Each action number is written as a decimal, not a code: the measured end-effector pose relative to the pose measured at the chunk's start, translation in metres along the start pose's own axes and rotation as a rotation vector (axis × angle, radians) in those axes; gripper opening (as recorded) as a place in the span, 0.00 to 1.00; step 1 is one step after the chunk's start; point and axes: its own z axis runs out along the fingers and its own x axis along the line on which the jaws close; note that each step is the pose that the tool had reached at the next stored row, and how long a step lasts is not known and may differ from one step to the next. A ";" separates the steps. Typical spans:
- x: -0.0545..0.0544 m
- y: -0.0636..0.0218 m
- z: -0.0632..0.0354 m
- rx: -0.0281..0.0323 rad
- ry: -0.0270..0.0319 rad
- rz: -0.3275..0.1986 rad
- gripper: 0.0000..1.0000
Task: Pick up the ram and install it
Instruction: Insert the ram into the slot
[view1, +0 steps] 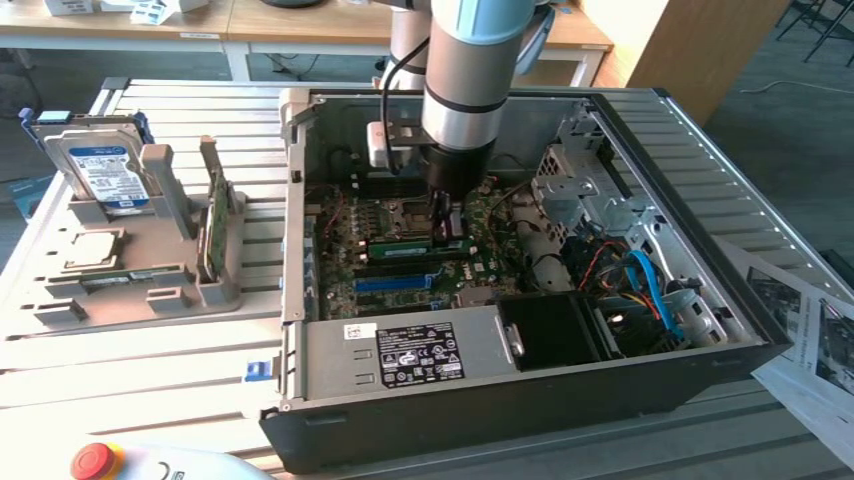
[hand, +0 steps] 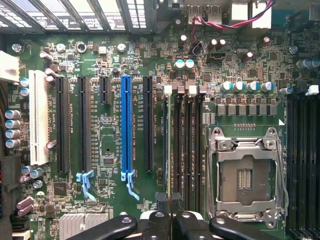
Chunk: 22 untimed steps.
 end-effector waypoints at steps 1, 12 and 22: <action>0.000 0.0000 0.0003 0.0001 -0.0001 0.000 0.12; -0.001 0.0000 -0.0004 0.0005 -0.0003 0.000 0.12; -0.002 -0.0003 -0.0137 0.0005 -0.0001 0.000 0.12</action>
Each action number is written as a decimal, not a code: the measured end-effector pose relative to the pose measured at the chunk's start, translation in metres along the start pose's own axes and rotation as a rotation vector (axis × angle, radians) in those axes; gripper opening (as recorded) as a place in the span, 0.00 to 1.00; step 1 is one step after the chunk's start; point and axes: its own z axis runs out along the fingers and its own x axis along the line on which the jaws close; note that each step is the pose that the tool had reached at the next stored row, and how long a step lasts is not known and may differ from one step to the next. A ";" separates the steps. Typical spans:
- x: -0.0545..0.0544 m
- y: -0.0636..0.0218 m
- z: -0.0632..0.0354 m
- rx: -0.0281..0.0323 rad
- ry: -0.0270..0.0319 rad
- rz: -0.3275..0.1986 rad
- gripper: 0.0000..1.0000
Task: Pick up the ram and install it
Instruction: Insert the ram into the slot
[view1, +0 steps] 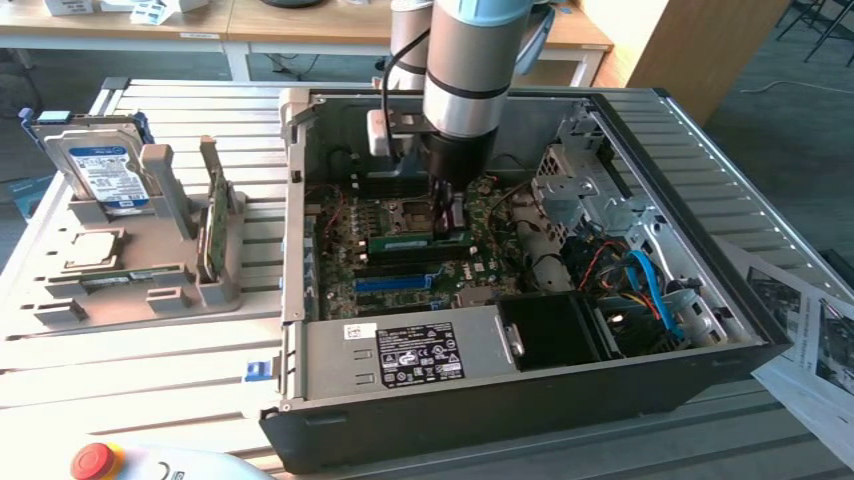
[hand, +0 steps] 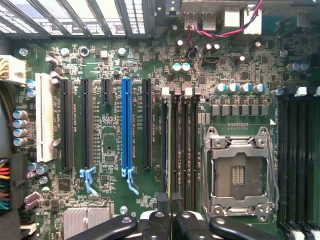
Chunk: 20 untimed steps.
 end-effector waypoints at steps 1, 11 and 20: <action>0.000 0.0000 -0.0001 0.0001 -0.0002 0.000 0.12; 0.000 -0.0016 -0.0002 -0.0237 0.0008 0.000 0.12; 0.000 -0.0023 -0.0001 -0.0309 0.0009 0.001 0.12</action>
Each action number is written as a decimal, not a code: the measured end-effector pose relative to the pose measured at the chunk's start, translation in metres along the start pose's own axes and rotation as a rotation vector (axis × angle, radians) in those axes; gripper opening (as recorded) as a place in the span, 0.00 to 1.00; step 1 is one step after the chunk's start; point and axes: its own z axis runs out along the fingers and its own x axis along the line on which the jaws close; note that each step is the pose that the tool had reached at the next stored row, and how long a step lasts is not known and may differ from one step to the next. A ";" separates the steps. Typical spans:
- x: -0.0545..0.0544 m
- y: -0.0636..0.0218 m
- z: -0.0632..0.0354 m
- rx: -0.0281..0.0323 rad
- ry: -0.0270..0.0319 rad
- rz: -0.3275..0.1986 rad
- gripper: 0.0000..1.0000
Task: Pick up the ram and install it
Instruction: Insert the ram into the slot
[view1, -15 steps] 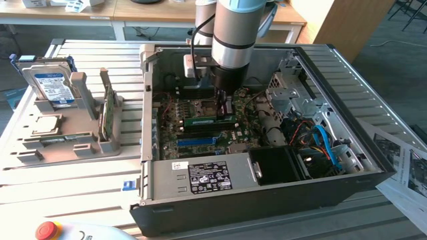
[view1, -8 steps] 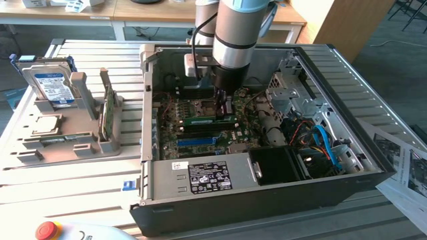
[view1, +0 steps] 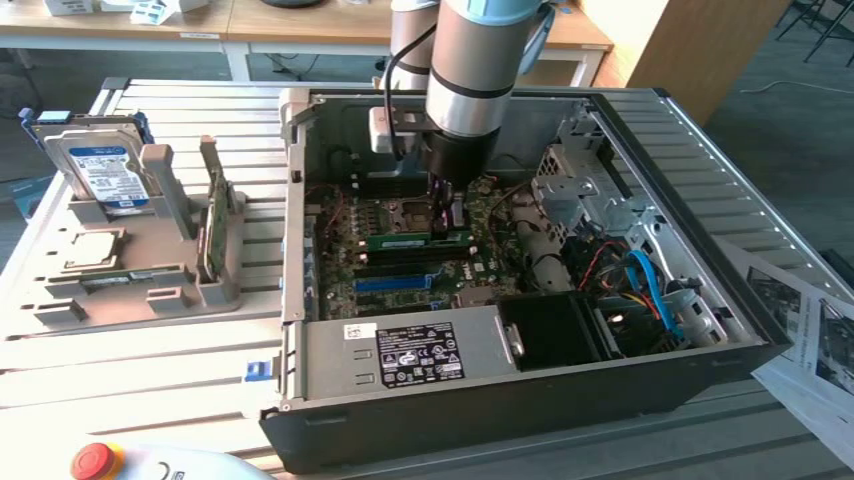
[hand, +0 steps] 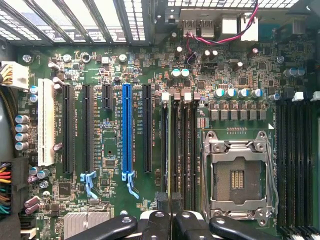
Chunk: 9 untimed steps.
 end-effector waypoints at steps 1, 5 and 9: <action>0.000 0.0000 0.0000 0.0000 0.0000 0.000 0.12; 0.000 -0.0001 0.0000 0.0001 0.0000 0.000 0.12; 0.000 -0.0004 0.0000 0.0001 -0.0001 0.000 0.12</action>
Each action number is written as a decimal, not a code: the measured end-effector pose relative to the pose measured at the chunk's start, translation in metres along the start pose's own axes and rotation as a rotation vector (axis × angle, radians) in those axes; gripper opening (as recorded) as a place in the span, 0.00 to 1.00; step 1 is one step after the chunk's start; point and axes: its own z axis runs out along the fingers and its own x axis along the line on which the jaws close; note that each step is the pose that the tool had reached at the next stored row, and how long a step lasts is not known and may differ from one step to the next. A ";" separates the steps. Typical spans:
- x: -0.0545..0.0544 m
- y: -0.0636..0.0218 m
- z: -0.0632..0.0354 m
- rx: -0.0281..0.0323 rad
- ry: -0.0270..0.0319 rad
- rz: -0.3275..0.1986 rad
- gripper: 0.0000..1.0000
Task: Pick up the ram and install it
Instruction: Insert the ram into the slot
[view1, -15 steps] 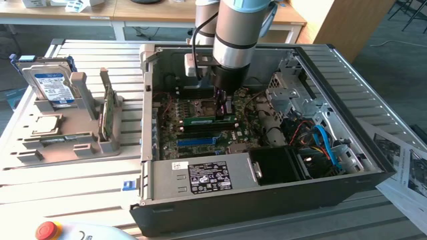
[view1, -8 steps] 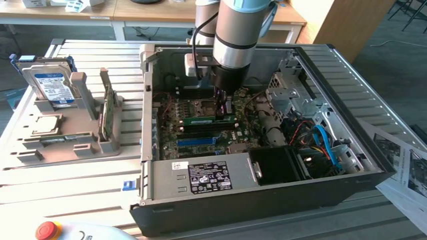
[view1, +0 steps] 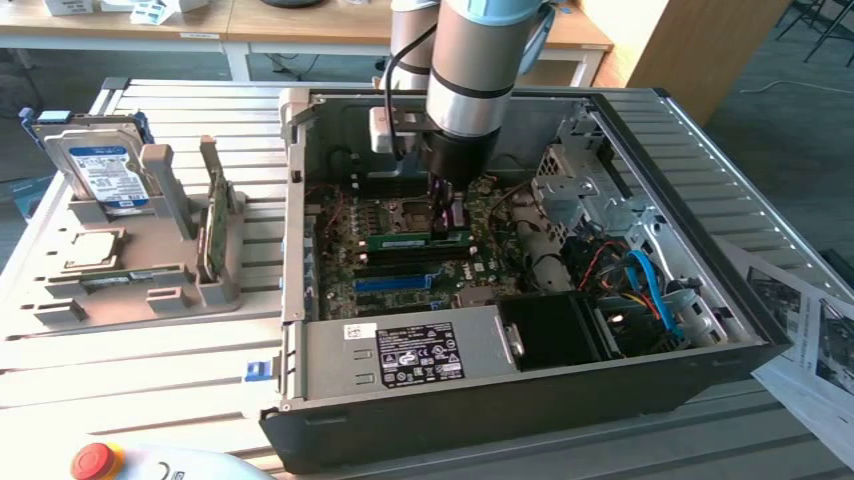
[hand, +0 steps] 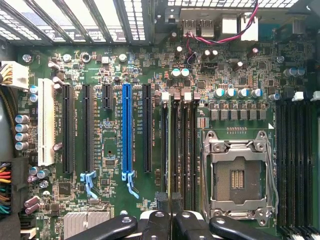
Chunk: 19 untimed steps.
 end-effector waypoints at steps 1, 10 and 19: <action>0.000 -0.0002 0.0000 0.0000 0.0000 0.000 0.12; 0.000 -0.0011 0.0000 -0.0012 0.0000 0.000 0.12; 0.000 -0.0028 0.0001 -0.0048 0.0001 0.000 0.12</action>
